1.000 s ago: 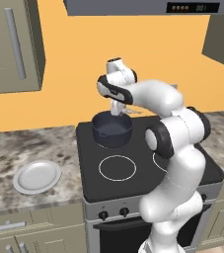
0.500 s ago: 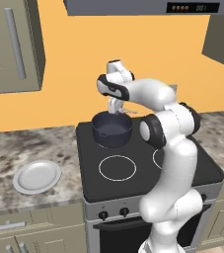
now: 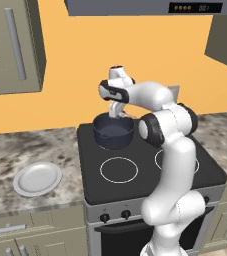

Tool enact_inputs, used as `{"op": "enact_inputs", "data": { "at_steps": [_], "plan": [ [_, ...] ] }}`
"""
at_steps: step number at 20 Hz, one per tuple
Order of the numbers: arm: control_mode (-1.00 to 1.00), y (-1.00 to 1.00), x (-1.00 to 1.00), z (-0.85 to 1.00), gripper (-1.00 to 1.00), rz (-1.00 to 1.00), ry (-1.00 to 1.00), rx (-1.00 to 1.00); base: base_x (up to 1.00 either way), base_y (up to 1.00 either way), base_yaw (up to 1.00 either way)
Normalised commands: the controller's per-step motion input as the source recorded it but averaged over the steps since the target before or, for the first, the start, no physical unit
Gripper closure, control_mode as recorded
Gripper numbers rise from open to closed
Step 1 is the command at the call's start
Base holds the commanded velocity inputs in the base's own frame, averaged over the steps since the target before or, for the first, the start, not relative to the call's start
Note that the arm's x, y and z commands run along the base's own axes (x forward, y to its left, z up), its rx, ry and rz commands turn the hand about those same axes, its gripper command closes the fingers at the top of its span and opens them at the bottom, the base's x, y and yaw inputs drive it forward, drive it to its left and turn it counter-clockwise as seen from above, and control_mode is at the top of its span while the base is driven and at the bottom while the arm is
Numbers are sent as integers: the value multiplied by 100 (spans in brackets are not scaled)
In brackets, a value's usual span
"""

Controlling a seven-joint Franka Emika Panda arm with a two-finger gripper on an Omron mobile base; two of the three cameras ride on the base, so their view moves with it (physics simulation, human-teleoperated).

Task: Retrieve the frozen meat and place it in the pot on a burner. Then turn the burner on.

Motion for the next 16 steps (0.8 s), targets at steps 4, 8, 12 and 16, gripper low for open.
{"op": "enact_inputs", "data": {
  "at_steps": [4,8,12,16],
  "plan": [
    [-100,8,10,-25,100,1,0,0,0,0,0],
    [-100,4,12,-31,100,0,0,0,0,0,0],
    [-100,2,5,-23,100,0,-2,2,0,0,0],
    [-100,0,0,-24,100,0,-1,7,0,0,0]
  ]
}}
